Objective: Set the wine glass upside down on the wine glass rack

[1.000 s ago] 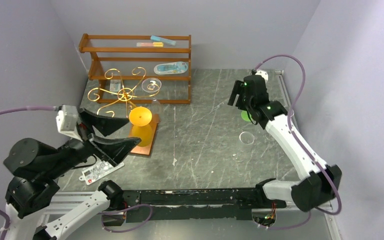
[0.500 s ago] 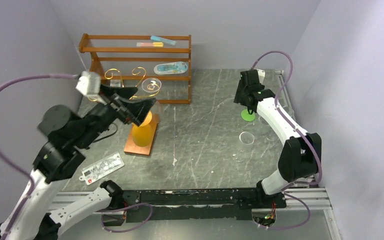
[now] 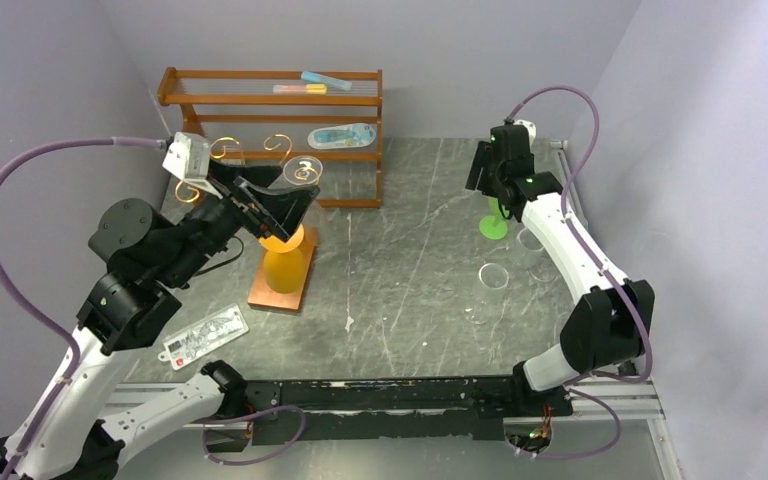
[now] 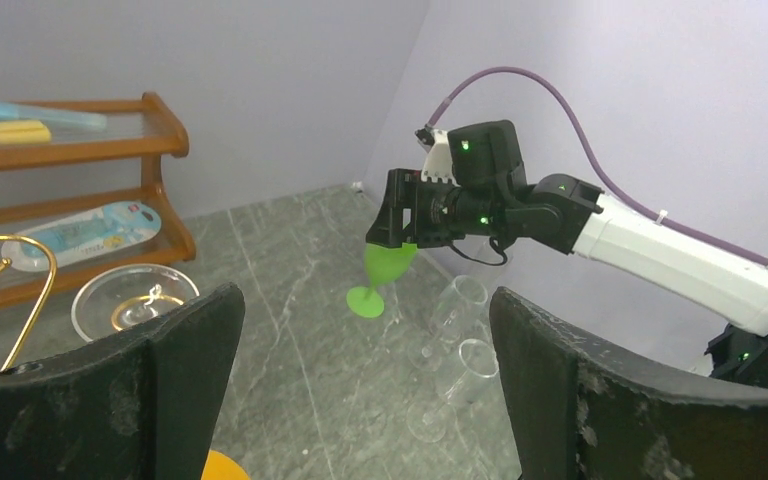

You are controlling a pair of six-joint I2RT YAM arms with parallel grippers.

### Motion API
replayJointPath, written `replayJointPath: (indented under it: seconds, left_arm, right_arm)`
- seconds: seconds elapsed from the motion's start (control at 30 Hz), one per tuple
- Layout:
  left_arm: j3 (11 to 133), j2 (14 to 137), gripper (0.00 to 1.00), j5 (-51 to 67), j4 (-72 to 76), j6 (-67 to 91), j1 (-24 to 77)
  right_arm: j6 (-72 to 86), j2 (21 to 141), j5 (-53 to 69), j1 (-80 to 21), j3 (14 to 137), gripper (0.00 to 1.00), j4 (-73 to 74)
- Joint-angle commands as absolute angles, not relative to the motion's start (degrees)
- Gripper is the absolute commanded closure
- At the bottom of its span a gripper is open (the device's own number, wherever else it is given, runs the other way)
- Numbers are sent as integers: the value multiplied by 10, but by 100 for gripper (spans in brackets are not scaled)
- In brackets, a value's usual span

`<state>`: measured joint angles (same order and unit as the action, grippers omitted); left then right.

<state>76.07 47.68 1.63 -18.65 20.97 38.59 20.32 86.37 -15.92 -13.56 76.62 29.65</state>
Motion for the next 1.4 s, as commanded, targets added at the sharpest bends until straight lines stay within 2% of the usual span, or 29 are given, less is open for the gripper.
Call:
replayJointPath:
  seconds: [0.0, 0.13, 0.27, 0.37, 0.53, 0.77, 1.0, 1.37]
  left_arm:
    - [776, 477, 4, 5, -170, 206, 382]
    - [779, 482, 3, 10, -176, 207, 382]
    - [776, 485, 3, 23, -174, 211, 381]
    - [772, 486, 4, 29, -174, 213, 382]
    - [764, 483, 3, 40, -170, 219, 382]
    - [760, 486, 3, 50, -152, 240, 382]
    - [797, 522, 3, 66, -183, 272, 382]
    - [779, 585, 4, 115, -76, 496, 382]
  right_arm:
    - [194, 870, -221, -129, 788, 31, 286]
    - [186, 904, -257, -125, 787, 31, 286]
    - [174, 941, -227, -119, 787, 39, 282]
    - [165, 960, -196, -118, 790, 57, 278]
    - [165, 946, -169, -118, 792, 100, 268]
    - [176, 838, -96, -120, 750, 100, 210]
    - [214, 651, -4, -120, 641, 100, 61]
    - [321, 435, 149, -120, 480, 100, -252]
